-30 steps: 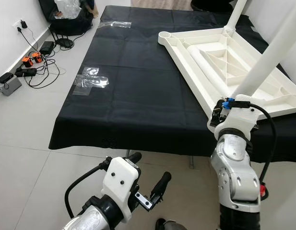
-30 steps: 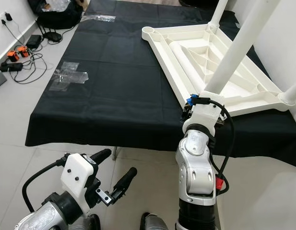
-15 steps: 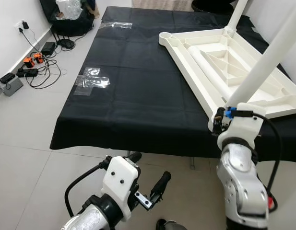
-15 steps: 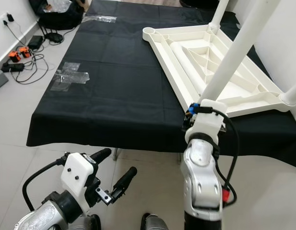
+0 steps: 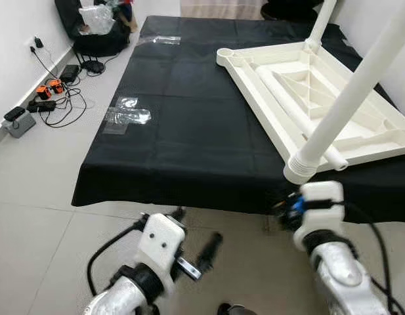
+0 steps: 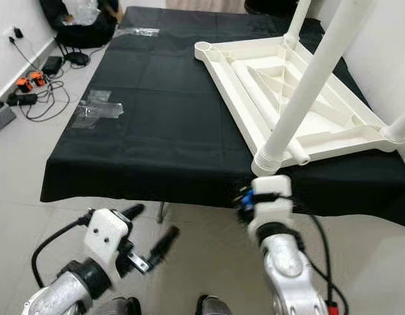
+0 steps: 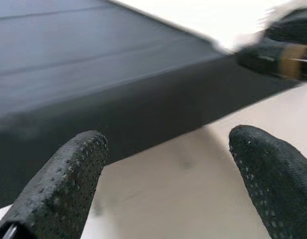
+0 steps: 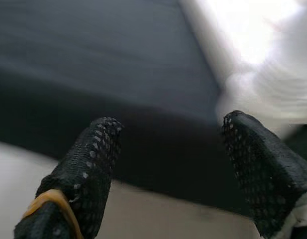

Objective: Building children table

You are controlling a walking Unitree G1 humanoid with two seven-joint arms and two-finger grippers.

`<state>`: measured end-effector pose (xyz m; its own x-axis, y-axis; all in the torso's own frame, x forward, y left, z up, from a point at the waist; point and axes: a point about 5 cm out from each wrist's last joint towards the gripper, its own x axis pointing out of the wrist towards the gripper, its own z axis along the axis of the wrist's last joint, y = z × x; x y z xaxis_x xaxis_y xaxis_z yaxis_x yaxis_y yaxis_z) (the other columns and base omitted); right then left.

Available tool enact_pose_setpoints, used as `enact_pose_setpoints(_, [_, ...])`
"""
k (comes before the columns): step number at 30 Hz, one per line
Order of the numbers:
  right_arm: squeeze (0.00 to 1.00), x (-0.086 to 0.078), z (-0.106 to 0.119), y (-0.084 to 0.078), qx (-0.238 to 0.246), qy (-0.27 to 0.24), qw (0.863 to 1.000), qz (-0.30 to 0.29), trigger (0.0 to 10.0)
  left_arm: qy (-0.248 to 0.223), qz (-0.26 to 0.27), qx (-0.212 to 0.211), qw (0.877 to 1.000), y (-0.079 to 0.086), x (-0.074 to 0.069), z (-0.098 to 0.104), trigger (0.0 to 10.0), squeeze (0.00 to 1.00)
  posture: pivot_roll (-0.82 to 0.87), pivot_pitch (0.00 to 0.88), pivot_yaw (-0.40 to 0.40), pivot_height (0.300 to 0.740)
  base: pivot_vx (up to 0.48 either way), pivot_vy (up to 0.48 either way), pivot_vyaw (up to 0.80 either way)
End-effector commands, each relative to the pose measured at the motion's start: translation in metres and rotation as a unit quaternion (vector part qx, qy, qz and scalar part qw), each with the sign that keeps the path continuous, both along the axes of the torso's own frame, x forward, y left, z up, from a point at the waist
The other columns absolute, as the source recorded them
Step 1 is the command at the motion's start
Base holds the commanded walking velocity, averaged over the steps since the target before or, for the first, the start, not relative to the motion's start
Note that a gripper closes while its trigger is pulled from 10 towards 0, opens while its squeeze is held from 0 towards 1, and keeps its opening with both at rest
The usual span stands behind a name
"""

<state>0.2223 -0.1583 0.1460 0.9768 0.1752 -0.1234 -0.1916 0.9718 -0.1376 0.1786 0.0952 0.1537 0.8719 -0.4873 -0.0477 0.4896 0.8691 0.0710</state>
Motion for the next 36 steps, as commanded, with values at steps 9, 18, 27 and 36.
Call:
enact_pose_setpoints(9, [0.0,0.003,-0.012,0.022,0.048,0.0,0.997,0.066,10.0,0.0,0.034,0.034,0.999,0.006,-0.001,-0.016,10.0,0.0,0.06,0.141,-0.037,0.74,0.0,0.0,0.0])
enact_pose_setpoints(18, [0.0,0.011,-0.024,-0.002,0.055,0.013,0.997,0.053,10.0,-0.009,0.042,0.052,0.998,0.007,0.004,-0.024,10.0,0.0,0.06,0.13,-0.033,0.74,0.0,-0.274,0.0])
enact_pose_setpoints(27, [0.0,0.009,-0.023,-0.011,0.071,0.019,0.99,0.121,10.0,-0.003,0.048,0.049,0.998,0.009,0.006,-0.029,10.0,0.0,0.05,0.118,-0.025,0.74,0.141,-0.417,0.0])
enact_pose_setpoints(36, [0.0,0.005,-0.028,-0.009,0.084,0.04,0.979,0.182,10.0,0.002,0.052,0.036,0.998,0.01,0.006,-0.031,10.0,0.0,0.05,0.103,-0.03,0.74,0.058,-0.142,0.0])
